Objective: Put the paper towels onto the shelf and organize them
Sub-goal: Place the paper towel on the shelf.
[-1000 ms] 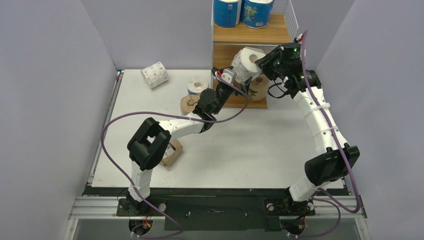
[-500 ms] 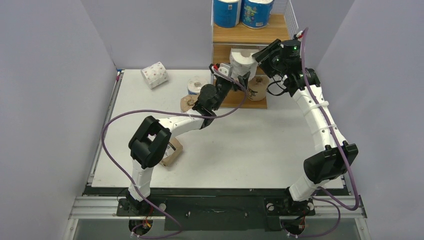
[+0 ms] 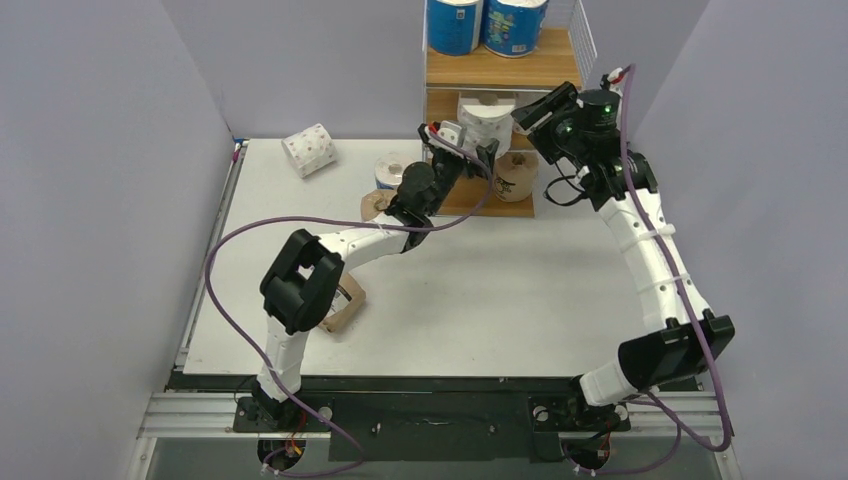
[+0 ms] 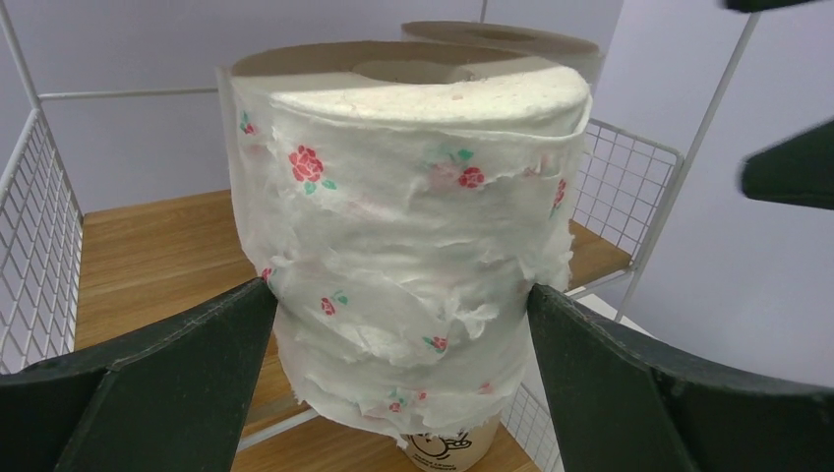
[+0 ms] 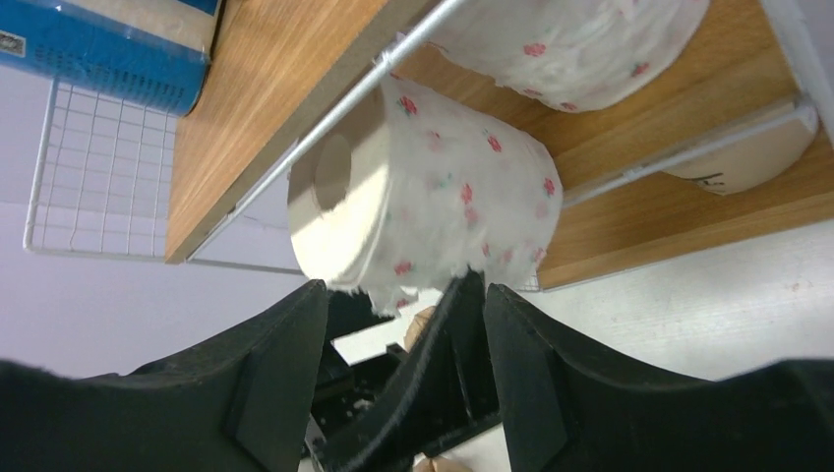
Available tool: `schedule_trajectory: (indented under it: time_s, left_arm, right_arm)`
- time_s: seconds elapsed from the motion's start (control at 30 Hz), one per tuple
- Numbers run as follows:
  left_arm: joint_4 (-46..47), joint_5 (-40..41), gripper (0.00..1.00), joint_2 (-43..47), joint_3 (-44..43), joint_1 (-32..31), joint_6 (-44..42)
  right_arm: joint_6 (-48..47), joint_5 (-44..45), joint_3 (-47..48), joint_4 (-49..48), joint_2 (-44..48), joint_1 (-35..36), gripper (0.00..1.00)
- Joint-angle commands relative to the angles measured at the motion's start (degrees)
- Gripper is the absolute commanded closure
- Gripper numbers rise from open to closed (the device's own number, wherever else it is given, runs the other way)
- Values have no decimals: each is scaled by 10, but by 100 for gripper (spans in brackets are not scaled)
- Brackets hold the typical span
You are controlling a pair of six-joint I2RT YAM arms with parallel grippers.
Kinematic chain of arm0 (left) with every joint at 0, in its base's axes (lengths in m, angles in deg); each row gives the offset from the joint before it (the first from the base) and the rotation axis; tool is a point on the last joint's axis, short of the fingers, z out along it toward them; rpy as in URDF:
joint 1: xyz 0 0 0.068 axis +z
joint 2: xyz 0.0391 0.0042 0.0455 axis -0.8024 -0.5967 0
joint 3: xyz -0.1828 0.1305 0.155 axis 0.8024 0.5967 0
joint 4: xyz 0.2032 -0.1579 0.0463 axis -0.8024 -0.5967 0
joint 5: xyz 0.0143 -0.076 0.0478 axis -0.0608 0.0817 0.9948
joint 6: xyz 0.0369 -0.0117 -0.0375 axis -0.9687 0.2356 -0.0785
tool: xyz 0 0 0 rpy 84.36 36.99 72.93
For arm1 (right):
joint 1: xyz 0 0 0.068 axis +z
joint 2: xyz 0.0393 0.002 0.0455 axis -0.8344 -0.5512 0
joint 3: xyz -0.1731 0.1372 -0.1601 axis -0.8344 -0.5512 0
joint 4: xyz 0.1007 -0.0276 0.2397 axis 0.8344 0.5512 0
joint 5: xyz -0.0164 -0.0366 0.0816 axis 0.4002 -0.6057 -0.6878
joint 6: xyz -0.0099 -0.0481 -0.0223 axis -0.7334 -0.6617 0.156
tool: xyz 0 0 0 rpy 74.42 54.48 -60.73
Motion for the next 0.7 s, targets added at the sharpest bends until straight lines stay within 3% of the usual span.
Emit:
schedule_trajectory:
  time_s: [0.0,0.33,0.67]
  left_arm:
    - [-8,2,0,-11,-53,7,-4]
    - [-42,8,7,-48,-115,10,-45]
    - [-76,19,7,-90,-177,13,-69]
  right_arm:
    - [-6,-1,-50,-27,78,-12,44]
    - [-5,16,-235,-82,218,-19,49]
    - [-31,37,-308,-76,274,-18,50]
